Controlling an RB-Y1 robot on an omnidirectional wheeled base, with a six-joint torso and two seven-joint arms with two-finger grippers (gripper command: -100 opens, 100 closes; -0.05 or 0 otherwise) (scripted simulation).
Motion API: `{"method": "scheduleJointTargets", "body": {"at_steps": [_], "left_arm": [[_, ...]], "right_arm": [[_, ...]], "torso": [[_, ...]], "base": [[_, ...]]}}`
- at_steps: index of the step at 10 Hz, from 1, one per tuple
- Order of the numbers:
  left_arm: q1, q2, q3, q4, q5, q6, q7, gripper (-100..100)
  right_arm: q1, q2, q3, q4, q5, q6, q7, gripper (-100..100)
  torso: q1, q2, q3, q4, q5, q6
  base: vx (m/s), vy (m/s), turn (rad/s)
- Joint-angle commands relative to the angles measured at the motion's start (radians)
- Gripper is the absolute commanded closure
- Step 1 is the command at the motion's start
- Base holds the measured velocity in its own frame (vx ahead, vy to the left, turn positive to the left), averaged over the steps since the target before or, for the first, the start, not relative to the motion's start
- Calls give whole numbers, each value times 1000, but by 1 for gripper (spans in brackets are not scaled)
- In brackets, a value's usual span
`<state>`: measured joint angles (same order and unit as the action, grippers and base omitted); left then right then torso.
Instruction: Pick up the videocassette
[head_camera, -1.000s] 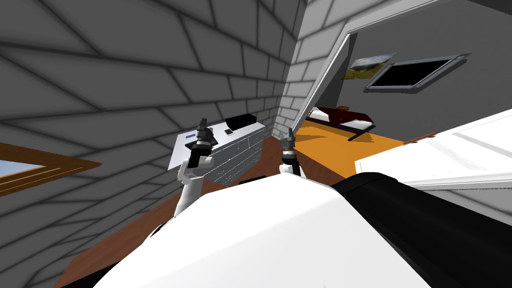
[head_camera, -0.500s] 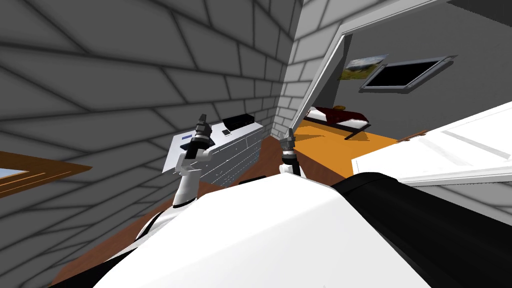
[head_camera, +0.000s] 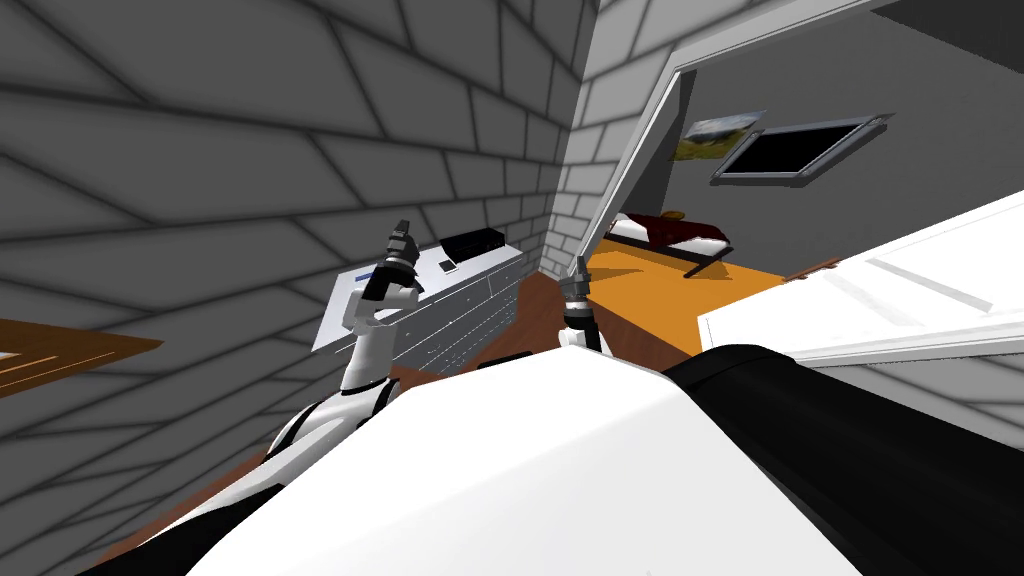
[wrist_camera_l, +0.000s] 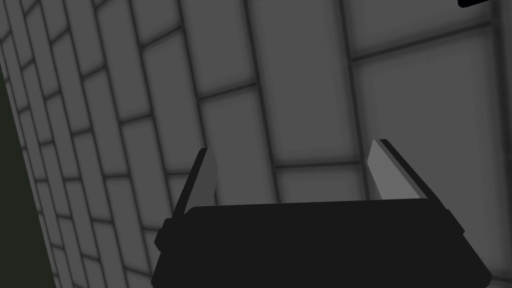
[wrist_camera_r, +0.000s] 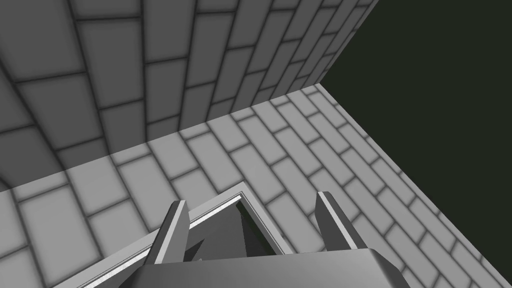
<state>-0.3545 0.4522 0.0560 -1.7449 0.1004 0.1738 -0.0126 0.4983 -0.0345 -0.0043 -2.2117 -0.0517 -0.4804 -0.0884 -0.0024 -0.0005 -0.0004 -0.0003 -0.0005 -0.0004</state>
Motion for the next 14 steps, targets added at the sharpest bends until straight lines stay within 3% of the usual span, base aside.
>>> {"method": "scheduleJointTargets", "body": {"at_steps": [1, 2, 3, 4, 5, 7, 8, 9, 10, 11, 13, 14], "left_arm": [[-50, 12, 3, 31, 8, 50, -3, -100], [-55, 12, 3, 31, 8, 55, -3, -100], [-100, 41, 10, 82, 25, 95, -8, -100], [-126, 41, 10, 95, 25, 126, -8, -100], [-158, 69, 16, 128, 42, 157, -14, -100], [-196, 69, 16, 162, 42, 200, -14, -100], [-237, 97, 22, 200, 58, 242, -20, -100], [-264, 97, 22, 231, 58, 269, -20, -100], [-264, 97, 22, 233, 58, 276, -20, -100], [-310, 124, 26, 277, 73, 317, -27, -100], [-330, 124, 26, 307, 73, 353, -27, -100], [-378, 151, 31, 346, 88, 397, -35, -100]], "right_arm": [[0, 0, 0, 0, 0, 0, 0, 0], [0, 0, 0, 0, 0, 0, 0, 0], [0, 0, 0, 0, 0, 0, 0, 0], [0, 0, 0, 0, 0, 0, 0, 0], [0, 0, 0, 0, 0, 0, 0, 0], [0, 0, 0, 0, 0, 0, 0, 0], [0, 0, 0, 0, 0, 0, 0, 0], [0, 0, 0, 0, 0, 0, 0, 0], [0, 0, 0, 0, 0, 0, 0, 0], [0, 0, 0, 0, 0, 0, 0, 0], [0, 0, 0, 0, 0, 0, 0, 0], [0, 0, 0, 0, 0, 0, 0, 0]], "torso": [[0, 0, 0, 0, 0, 0], [0, 0, 0, 0, 0, 0], [1, 1, 0, 0, 0, 0], [0, 0, 0, 0, 0, 0], [0, 0, 0, 0, 0, 0], [-1, 0, 0, 0, 0, 0], [1, 0, 0, 0, 0, 0], [0, 1, 0, 0, 0, 0], [0, 0, 0, 0, 0, 0], [1, 0, 0, 0, 0, 0], [0, 1, 0, 0, 0, 0], [1, 1, 0, 0, 0, 0]], "base": [[6, -35, -22], [1, -14, 3], [4, -35, -46], [6, -35, -14], [13, -56, -23], [4, -32, -4], [1, -33, -17], [8, -34, -5], [5, -17, 0], [8, -38, -4], [2, -31, 1], [4, -38, 5]]}}
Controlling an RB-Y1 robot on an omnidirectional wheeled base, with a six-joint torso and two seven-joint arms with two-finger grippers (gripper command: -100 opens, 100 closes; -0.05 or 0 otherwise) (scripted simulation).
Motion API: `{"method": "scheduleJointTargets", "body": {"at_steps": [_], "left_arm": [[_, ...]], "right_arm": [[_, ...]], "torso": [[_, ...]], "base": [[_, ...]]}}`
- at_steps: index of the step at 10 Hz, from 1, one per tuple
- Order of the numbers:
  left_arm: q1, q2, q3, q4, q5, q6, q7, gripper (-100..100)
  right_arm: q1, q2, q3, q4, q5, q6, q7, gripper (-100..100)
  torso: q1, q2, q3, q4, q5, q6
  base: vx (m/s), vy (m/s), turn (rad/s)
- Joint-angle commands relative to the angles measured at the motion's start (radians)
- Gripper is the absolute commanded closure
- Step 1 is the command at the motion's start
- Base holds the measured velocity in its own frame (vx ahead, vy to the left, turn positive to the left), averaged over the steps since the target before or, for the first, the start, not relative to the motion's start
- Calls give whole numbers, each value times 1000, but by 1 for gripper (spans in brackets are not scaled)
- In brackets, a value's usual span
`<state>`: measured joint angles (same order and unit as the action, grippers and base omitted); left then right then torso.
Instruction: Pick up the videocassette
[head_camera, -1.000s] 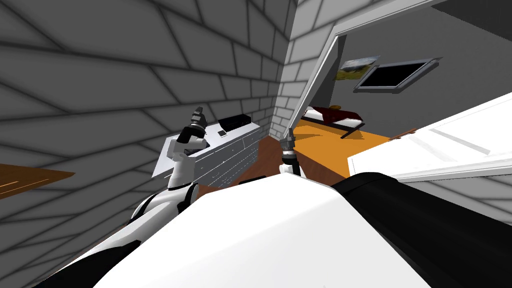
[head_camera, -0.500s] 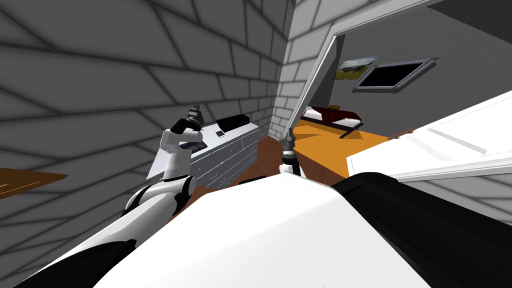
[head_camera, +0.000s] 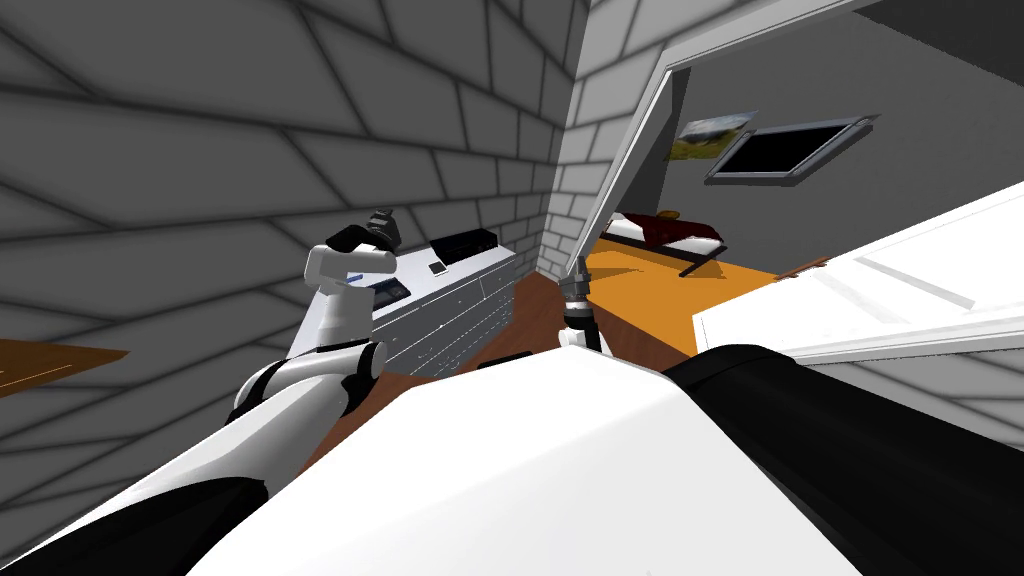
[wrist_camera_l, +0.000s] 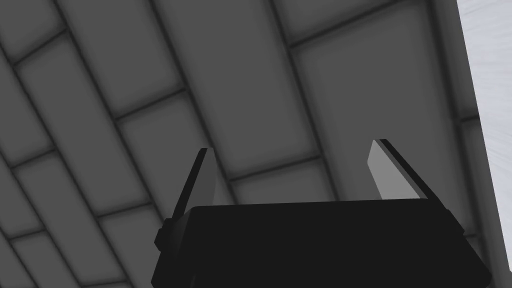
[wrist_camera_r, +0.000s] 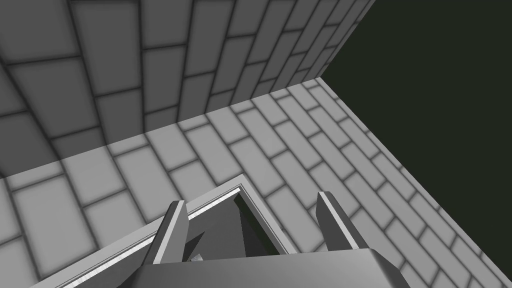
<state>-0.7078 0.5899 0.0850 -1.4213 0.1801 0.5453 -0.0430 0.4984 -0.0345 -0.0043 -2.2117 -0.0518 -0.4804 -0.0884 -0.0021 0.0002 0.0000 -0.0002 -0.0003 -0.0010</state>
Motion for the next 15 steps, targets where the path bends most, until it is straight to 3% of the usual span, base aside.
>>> {"method": "scheduleJointTargets", "body": {"at_steps": [1, 2, 3, 4, 5, 6, 8, 9, 11, 12, 14, 15], "left_arm": [[-40, 13, 2, 50, 8, 50, -4, -100], [-40, 13, 2, 59, 8, 60, -4, -100], [-88, 39, 5, 103, 21, 97, -12, -100], [-103, 39, 5, 136, 21, 120, -12, -100], [-103, 39, 5, 137, 21, 139, -12, -100], [-150, 64, 8, 180, 34, 173, -21, -100], [-163, 64, 8, 216, 34, 218, -21, -100], [-207, 88, 11, 259, 45, 247, -30, -100], [-223, 88, 11, 295, 45, 296, -30, -100], [-266, 112, 12, 325, 55, 335, -39, -100], [-280, 112, 12, 374, 55, 375, -39, -100], [-328, 135, 14, 413, 64, 411, -48, -100]], "right_arm": [[0, 0, 0, 0, 0, 0, 0, 0], [0, 0, 0, 0, 0, 0, 0, 0], [0, 0, 0, 0, 0, 0, 0, 0], [0, 0, 0, 0, 0, 0, 0, 0], [0, 0, 0, 0, 0, 0, 0, 0], [0, 0, 0, 0, 0, 0, 0, 0], [0, 0, 0, 0, 0, 0, 0, 0], [0, 0, 0, 0, 0, 0, 0, 0], [0, 0, 0, 0, 0, 0, 0, 0], [0, 0, 0, 0, 0, 0, 0, 0], [0, 0, 0, 0, 0, 0, 0, 0], [0, 0, 0, 0, 0, 0, 0, 0]], "torso": [[0, 0, 0, 0, 0, 0], [0, 0, 0, 0, 0, 0], [1, 0, 0, 0, 0, 0], [0, 0, 0, 0, 0, 0], [0, 0, 0, 0, 0, 0], [1, 0, 0, 0, 0, 0], [0, 0, 0, 0, 0, 0], [1, 0, 0, 0, 0, 0], [0, 0, 0, 0, 0, 0], [1, 0, 0, 0, 0, 0], [0, 0, 0, 0, 0, 0], [1, 0, 0, 0, 0, 0]], "base": [[8, -41, 11], [6, -21, -1], [11, -44, 18], [8, -43, 15], [1, -18, 2], [6, -33, 26], [5, -31, 11], [4, -39, 31], [8, -32, 16], [13, -38, 47], [5, -31, 17], [6, -38, 58]]}}
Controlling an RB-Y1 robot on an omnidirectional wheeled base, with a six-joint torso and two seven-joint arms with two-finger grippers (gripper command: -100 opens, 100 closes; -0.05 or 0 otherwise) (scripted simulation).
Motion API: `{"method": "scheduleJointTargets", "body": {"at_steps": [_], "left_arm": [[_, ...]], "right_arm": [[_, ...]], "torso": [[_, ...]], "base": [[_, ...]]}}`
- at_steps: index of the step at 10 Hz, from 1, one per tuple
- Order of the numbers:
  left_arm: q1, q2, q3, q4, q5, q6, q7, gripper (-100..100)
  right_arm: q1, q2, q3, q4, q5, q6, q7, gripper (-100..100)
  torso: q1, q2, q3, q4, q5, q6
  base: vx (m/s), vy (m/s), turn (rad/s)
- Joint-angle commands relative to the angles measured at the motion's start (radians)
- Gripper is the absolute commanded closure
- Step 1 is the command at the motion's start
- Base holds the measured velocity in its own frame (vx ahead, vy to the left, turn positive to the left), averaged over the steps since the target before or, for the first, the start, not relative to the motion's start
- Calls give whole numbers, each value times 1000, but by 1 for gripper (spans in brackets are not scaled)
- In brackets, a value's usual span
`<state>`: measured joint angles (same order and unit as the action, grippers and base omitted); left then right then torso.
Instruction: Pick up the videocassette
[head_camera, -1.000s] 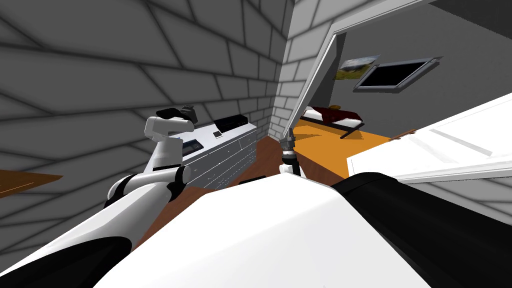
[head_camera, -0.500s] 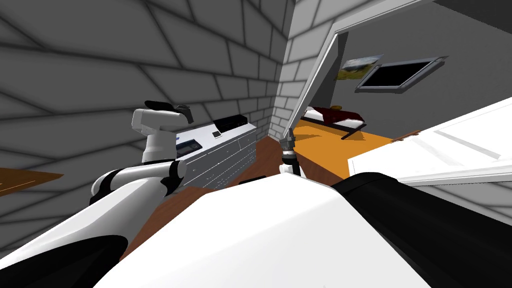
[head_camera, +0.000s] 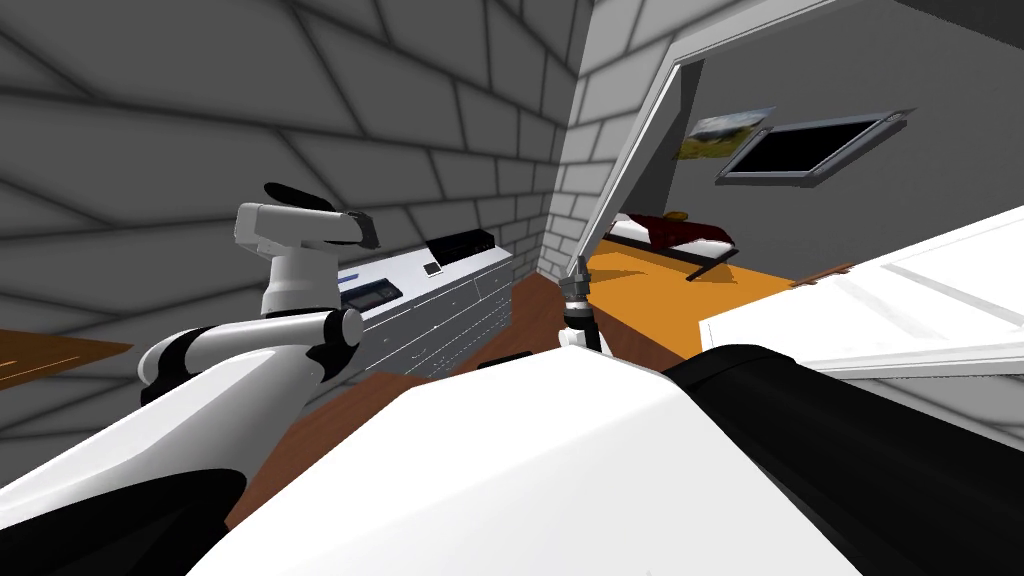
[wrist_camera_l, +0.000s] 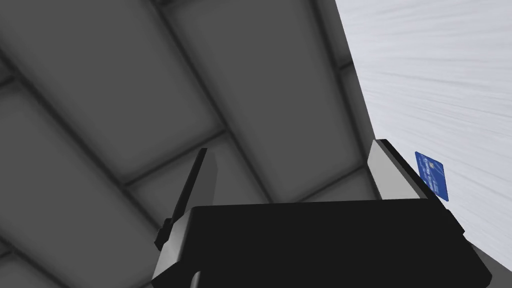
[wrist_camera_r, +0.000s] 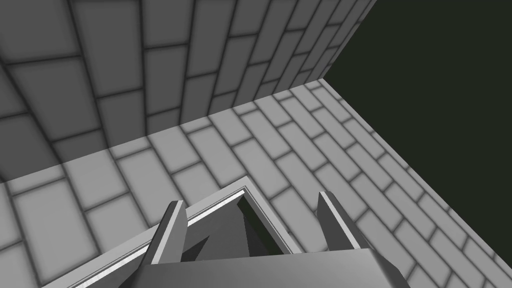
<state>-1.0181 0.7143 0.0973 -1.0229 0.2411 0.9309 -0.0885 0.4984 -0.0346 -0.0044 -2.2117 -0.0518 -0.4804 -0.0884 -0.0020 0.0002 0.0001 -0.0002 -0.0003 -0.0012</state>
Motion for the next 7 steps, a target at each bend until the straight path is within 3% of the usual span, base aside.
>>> {"method": "scheduleJointTargets", "body": {"at_steps": [1, 2, 3, 4, 5, 6, 7], "left_arm": [[-27, 10, 1, 50, 3, 50, -3, -100], [-27, 10, 1, 54, 3, 66, -3, -100], [-70, 33, 2, 95, 11, 98, -13, -100], [-82, 33, 2, 131, 11, 120, -13, -100], [-82, 33, 2, 131, 11, 142, -13, -100], [-128, 55, 2, 172, 18, 178, -23, -100], [-136, 55, 2, 206, 18, 202, -23, -100]], "right_arm": [[0, 0, 0, 0, 0, 0, 0, 0], [0, 0, 0, 0, 0, 0, 0, 0], [0, 0, 0, 0, 0, 0, 0, 0], [0, 0, 0, 0, 0, 0, 0, 0], [0, 0, 0, 0, 0, 0, 0, 0], [0, 0, 0, 0, 0, 0, 0, 0], [0, 0, 0, 0, 0, 0, 0, 0]], "torso": [[0, 0, 0, 0, 0, 0], [0, 0, 0, 0, 0, 0], [1, 0, 0, 0, 0, 0], [0, 0, 0, 0, 0, 0], [0, 0, 0, 0, 0, 0], [1, 0, 0, 0, 0, 0], [0, 0, 0, 0, 0, 0]], "base": [[11, -41, 44], [6, -19, 0], [6, -35, 55], [7, -43, 47], [3, -21, 4], [5, -37, 68], [8, -41, 54]]}}
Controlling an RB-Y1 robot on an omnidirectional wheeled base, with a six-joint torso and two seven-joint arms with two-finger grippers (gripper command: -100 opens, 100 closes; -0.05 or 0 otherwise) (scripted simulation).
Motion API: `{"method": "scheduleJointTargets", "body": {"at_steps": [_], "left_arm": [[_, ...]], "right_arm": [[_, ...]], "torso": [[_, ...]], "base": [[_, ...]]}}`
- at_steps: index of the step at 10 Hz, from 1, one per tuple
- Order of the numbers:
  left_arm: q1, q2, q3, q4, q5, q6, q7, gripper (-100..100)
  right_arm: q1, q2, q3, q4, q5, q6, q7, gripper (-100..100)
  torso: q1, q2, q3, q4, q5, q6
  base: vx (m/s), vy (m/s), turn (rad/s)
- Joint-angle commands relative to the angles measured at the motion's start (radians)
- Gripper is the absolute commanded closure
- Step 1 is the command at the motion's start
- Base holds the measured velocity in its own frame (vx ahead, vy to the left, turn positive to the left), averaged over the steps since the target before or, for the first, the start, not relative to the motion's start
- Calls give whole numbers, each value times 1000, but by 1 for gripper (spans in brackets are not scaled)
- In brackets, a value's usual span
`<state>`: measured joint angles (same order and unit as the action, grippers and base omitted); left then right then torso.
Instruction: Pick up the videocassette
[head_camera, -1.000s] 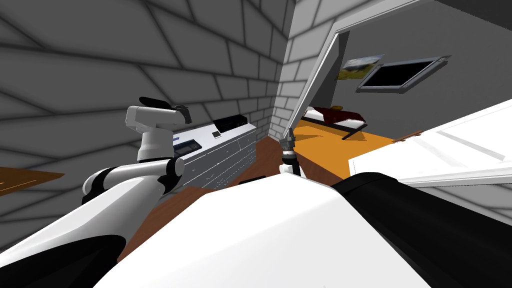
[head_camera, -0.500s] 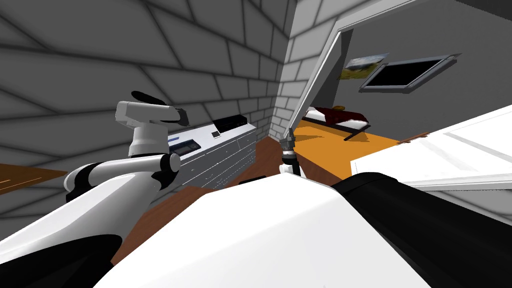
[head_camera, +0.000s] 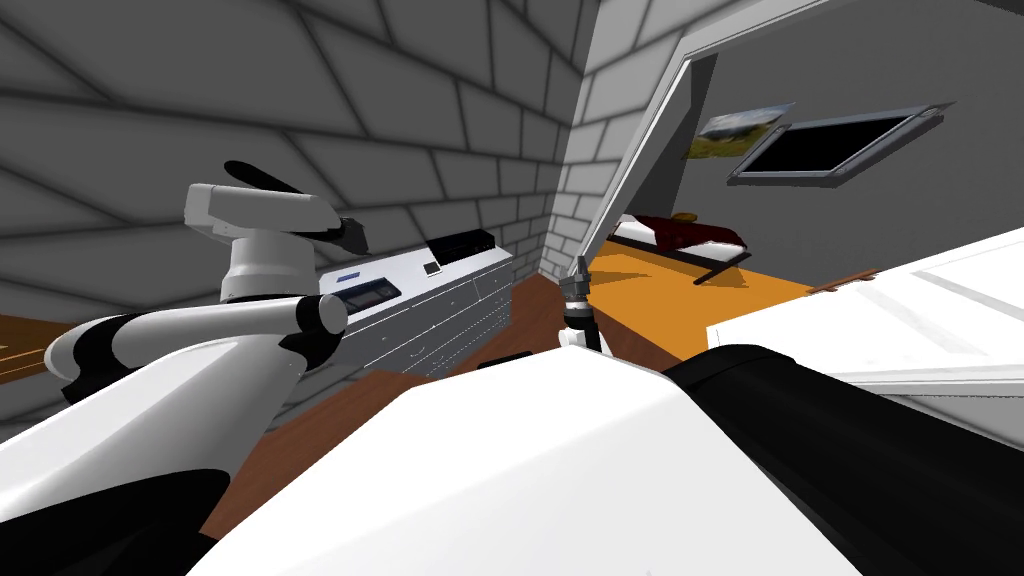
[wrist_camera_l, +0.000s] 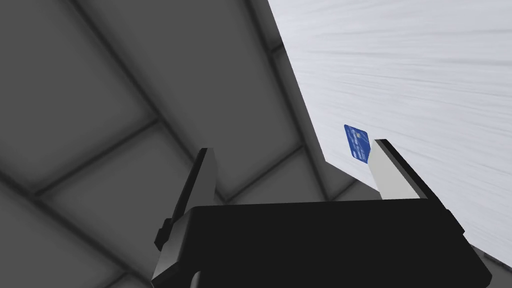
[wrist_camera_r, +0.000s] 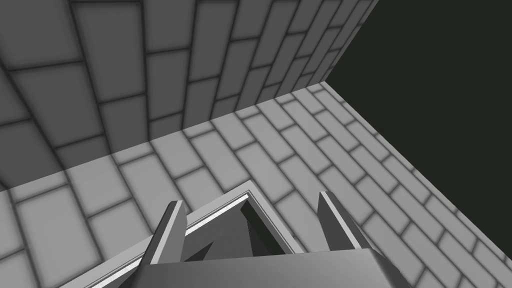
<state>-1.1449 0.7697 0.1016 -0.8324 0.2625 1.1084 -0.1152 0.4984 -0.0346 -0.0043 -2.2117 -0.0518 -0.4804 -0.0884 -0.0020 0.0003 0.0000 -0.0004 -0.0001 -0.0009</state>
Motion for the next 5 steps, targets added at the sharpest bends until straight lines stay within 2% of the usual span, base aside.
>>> {"method": "scheduleJointTargets", "body": {"at_steps": [1, 2, 3, 4, 5], "left_arm": [[-9, 0, -2, 15, -3, 38, 4, -100], [-53, 21, -2, 50, 3, 80, -6, -100], [-61, 21, -2, 76, 3, 110, -6, -100], [-61, 21, -2, 88, 3, 110, -6, -100], [-108, 42, -3, 131, 8, 149, -16, -100]], "right_arm": [[0, 0, 0, 0, 0, 0, 0, 0], [0, 0, 0, 0, 0, 0, 0, 0], [0, 0, 0, 0, 0, 0, 0, 0], [0, 0, 0, 0, 0, 0, 0, 0], [0, 0, 0, 0, 0, 0, 0, 0]], "torso": [[0, 0, 0, 0, 0, 0], [1, 0, 0, 0, 0, 0], [0, 0, 0, 0, 0, 0], [0, 0, 0, 0, 0, 0], [1, 0, 0, 0, 0, 0]], "base": [[4, -18, -2], [2, -42, 68], [6, -44, 68], [4, -15, -2], [4, -31, 65]]}}
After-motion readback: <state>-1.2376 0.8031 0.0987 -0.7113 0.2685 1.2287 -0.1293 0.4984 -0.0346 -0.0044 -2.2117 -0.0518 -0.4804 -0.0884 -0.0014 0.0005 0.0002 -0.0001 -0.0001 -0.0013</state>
